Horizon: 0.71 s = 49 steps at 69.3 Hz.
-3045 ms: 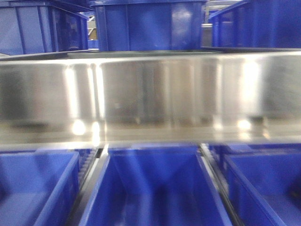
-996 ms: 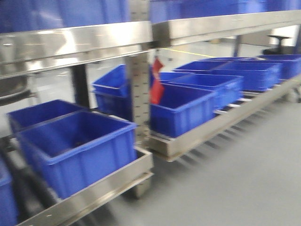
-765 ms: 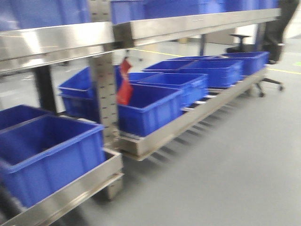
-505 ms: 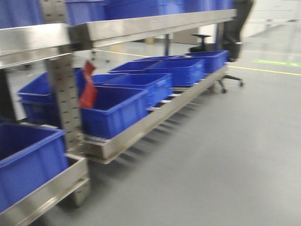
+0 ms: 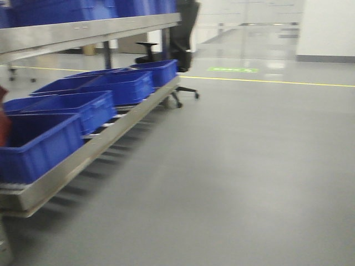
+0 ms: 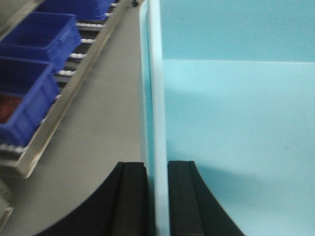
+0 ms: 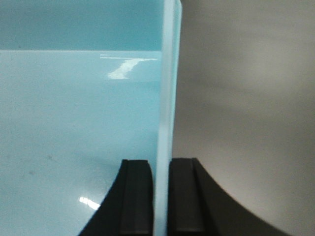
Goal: Move two blue bins to right shelf middle
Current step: 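Drive the base along the aisle carrying both bins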
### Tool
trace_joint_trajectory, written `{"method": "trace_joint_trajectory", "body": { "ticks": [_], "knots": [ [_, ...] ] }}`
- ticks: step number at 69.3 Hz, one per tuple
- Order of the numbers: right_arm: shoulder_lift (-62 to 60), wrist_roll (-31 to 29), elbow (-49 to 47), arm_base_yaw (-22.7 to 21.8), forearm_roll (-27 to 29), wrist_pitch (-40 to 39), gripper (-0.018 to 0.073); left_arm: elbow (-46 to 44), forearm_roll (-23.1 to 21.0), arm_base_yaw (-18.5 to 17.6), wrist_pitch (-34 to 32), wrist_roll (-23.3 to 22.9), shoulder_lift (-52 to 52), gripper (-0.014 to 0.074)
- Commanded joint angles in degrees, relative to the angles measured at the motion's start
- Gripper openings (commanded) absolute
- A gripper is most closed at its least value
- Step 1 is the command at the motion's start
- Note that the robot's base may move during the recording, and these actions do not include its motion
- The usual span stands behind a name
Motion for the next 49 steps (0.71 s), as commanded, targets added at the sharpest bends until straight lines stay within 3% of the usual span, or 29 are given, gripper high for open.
{"method": "trace_joint_trajectory", "body": {
  "ticks": [1,49],
  "knots": [
    [-0.91,-0.09,-1.13,0.5,4.3,-6.47,-0.0162,-0.95,-4.15,-0.72,-6.4,0.1,-0.83,-0.0111],
    [-0.91,-0.09,-1.13,0.5,4.3,-6.47,-0.0162,-0.95,-1.81,-0.72,-6.4,0.1,-0.83,-0.0111]
  ]
}}
